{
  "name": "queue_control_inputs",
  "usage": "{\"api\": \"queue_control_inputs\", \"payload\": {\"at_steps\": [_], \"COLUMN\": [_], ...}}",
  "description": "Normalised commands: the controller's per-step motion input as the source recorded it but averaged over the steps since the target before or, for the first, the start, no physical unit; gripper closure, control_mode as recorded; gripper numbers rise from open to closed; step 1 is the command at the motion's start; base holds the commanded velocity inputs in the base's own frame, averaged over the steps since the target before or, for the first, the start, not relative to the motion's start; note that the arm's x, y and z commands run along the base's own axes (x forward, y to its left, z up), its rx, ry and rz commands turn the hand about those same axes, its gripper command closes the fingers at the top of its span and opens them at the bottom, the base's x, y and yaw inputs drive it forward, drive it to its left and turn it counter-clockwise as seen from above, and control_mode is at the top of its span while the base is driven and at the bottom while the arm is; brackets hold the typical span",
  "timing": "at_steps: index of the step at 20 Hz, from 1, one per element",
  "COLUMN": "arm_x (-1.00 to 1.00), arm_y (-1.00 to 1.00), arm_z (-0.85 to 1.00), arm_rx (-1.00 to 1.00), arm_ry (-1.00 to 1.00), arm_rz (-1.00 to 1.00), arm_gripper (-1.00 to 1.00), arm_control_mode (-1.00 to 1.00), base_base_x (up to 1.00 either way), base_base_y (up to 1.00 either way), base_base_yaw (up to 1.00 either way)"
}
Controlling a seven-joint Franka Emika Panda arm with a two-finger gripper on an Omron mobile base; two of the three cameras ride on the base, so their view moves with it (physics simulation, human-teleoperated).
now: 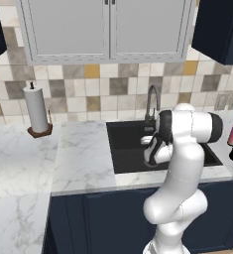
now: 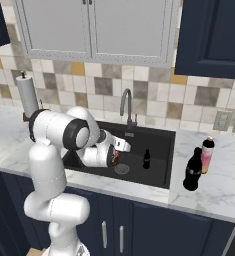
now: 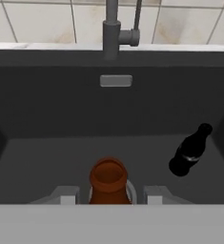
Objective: Place the large bottle from the dining counter next to the other large bottle outside the sink, and place the small bottle from the dining counter next to the other small bottle inside the sink.
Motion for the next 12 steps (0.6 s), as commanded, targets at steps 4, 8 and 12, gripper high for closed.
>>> {"api": "queue_control_inputs", "payload": {"at_steps": [4,8,12], "arm_x": [0.01,0.00,0.00], "arm_y": [-0.10,-0.13,-0.13], "arm_z": [0.00,0.00,0.01], "arm_rx": [0.00,0.00,0.00], "arm_ry": [0.00,0.00,0.00], "arm_rz": [-0.02,-0.03,-0.03], "arm_gripper": [-1.00,-1.00,-1.00], "arm_control_mode": [-1.00,-1.00,-1.00], "base_base_x": [0.00,0.00,0.00], "base_base_y": [0.00,0.00,0.00], "base_base_yaw": [0.00,0.00,0.00]}}
